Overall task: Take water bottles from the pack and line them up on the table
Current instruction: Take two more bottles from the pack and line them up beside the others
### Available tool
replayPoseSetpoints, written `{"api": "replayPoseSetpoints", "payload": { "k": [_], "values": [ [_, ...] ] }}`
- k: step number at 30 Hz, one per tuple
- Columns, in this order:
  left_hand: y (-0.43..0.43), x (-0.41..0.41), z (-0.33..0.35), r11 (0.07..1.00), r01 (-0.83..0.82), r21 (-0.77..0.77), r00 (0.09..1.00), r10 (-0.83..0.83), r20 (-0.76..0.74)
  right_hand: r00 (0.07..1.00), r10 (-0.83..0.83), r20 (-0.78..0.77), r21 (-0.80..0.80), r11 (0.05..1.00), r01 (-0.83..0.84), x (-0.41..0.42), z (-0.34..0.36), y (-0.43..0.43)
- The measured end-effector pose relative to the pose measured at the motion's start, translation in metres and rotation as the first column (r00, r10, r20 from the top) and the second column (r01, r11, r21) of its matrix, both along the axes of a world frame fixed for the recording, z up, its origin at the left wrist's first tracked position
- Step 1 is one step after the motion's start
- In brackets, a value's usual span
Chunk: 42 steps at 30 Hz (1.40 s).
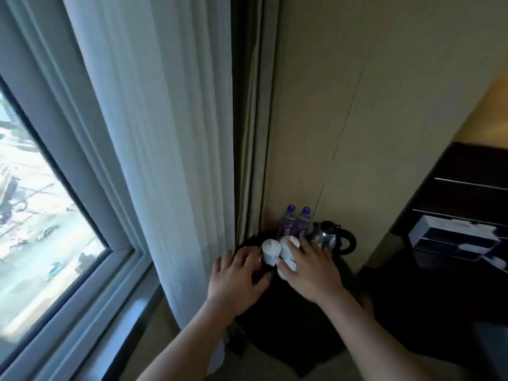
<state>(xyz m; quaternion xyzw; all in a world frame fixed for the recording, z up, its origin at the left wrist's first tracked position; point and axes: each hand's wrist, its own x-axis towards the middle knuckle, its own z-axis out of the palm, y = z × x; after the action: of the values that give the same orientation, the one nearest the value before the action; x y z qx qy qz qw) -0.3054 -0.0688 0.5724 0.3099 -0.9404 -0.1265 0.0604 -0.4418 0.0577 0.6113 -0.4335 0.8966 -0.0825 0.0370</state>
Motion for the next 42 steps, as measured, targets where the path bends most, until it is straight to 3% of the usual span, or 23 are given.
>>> {"api": "replayPoseSetpoints", "payload": {
  "k": [5, 11, 16, 20, 30, 34, 38, 42],
  "values": [
    [0.047, 0.074, 0.028, 0.999, -0.001, -0.033, 1.0, 0.0, -0.025, 0.995, -0.012, 0.103, -0.005, 1.0, 0.013, 0.077, 0.004, 0.054],
    [0.124, 0.14, 0.029, 0.997, -0.068, -0.027, 0.998, 0.069, 0.007, 0.983, 0.087, 0.159, 0.0, 0.996, -0.088, 0.155, -0.031, 0.107],
    [0.195, 0.199, -0.016, 0.992, -0.122, 0.023, 0.992, 0.122, 0.022, 0.97, 0.089, 0.224, -0.003, 0.996, -0.091, 0.211, -0.079, 0.164],
    [0.228, 0.233, -0.053, 0.974, -0.177, 0.144, 0.984, 0.17, 0.058, 0.918, -0.017, 0.397, 0.034, 0.999, 0.003, 0.243, -0.113, 0.205],
    [0.21, 0.283, -0.153, 0.932, -0.291, 0.215, 0.934, 0.229, 0.273, 0.809, -0.16, 0.566, 0.241, 0.97, 0.023, 0.28, -0.205, 0.189],
    [0.181, 0.301, -0.218, 0.753, -0.449, 0.481, 0.889, 0.323, 0.324, 0.794, -0.19, 0.578, 0.287, 0.958, 0.02, 0.299, -0.264, 0.151],
    [0.15, 0.311, -0.3, 0.639, -0.396, 0.66, 0.915, 0.337, 0.223, 0.789, -0.15, 0.595, 0.252, 0.968, -0.007, 0.318, -0.338, 0.108],
    [0.125, 0.307, -0.383, 0.358, -0.43, 0.829, 0.836, 0.504, 0.217, 0.716, -0.149, 0.683, 0.266, 0.963, -0.054, 0.33, -0.417, 0.065]
  ]
}}
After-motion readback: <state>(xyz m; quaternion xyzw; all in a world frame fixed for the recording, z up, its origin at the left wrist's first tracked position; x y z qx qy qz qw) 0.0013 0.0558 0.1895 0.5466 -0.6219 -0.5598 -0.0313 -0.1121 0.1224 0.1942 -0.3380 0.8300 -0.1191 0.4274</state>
